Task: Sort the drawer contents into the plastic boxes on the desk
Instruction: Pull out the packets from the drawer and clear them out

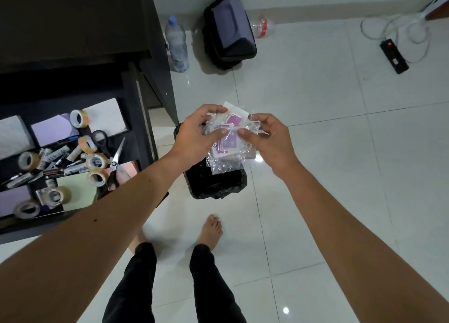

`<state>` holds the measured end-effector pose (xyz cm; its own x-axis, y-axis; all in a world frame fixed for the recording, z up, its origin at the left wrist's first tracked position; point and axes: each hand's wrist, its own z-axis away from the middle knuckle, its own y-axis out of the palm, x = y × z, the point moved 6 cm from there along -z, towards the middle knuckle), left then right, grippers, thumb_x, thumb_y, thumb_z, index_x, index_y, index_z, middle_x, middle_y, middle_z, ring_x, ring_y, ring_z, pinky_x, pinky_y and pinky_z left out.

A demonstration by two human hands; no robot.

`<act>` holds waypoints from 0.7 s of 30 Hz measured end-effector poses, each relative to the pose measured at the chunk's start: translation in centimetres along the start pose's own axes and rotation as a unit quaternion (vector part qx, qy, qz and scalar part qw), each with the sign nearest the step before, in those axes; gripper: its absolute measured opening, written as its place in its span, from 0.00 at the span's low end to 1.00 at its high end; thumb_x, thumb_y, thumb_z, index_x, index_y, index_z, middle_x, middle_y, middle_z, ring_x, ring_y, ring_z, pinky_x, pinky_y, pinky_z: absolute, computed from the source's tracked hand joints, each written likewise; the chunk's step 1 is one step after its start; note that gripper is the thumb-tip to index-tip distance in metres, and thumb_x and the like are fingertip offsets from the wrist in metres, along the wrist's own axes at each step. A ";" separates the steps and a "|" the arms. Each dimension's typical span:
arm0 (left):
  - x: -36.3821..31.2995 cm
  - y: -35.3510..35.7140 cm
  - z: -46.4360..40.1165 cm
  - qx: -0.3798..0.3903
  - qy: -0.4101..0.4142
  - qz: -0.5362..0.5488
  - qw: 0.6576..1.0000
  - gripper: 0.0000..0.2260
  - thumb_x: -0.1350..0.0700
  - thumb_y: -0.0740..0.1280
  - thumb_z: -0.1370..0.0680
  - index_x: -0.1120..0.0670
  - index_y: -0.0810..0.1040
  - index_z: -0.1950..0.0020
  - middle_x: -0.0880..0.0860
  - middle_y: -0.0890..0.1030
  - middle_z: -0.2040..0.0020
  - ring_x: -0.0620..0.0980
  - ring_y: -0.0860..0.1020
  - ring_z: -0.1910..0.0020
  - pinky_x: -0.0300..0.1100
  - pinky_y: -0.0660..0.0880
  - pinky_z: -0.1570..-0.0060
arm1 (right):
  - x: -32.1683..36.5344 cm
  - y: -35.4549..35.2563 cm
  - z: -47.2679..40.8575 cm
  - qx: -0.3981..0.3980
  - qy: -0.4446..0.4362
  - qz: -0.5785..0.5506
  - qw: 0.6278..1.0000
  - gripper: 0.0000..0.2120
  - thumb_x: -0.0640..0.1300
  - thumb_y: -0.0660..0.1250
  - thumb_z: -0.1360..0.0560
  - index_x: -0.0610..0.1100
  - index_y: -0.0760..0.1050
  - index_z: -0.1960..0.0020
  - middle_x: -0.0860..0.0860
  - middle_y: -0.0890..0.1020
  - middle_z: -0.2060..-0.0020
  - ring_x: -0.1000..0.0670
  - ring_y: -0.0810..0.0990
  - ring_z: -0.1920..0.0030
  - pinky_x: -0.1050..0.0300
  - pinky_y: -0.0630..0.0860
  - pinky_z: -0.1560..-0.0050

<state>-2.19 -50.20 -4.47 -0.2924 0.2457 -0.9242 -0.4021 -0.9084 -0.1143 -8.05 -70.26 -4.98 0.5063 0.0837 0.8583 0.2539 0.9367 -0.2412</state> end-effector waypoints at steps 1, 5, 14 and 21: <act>0.5 0.0 -0.3 -0.002 -0.007 -0.016 1.000 0.19 0.59 0.78 0.23 0.40 0.81 0.38 0.44 0.82 0.40 0.57 0.82 0.38 0.59 0.80 0.36 | -0.4 0.2 -0.2 0.004 0.004 0.006 1.000 0.20 0.42 0.83 0.29 0.46 0.80 0.40 0.52 0.84 0.51 0.50 0.85 0.58 0.47 0.86 0.50; 2.1 0.0 -0.8 -0.014 -0.035 -0.069 0.997 0.19 0.58 0.79 0.24 0.43 0.81 0.36 0.39 0.79 0.42 0.49 0.76 0.36 0.56 0.76 0.31 | -1.8 1.0 -0.7 0.007 0.012 0.024 1.000 0.20 0.43 0.82 0.28 0.44 0.80 0.40 0.53 0.83 0.50 0.48 0.85 0.55 0.48 0.86 0.49; 4.3 -0.5 -1.0 -0.003 -0.091 -0.091 0.992 0.22 0.57 0.80 0.24 0.43 0.80 0.34 0.47 0.78 0.38 0.54 0.78 0.34 0.55 0.76 0.31 | -3.5 2.3 -1.5 0.039 0.028 0.056 0.997 0.22 0.48 0.82 0.28 0.50 0.78 0.38 0.53 0.81 0.51 0.49 0.84 0.52 0.53 0.83 0.50; 4.4 -1.3 -0.7 -0.040 -0.114 -0.143 0.982 0.27 0.56 0.78 0.24 0.44 0.75 0.27 0.48 0.75 0.30 0.45 0.72 0.34 0.38 0.67 0.37 | -5.2 2.9 -1.1 0.048 0.033 0.098 0.994 0.28 0.54 0.81 0.28 0.50 0.76 0.32 0.60 0.81 0.39 0.52 0.78 0.33 0.53 0.73 0.28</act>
<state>-2.38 -48.21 -8.66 -0.3679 0.5562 -0.7452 -0.4297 -0.8124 -0.3942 -9.07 -68.34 -10.61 0.5917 0.2481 0.7670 0.0676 0.9328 -0.3539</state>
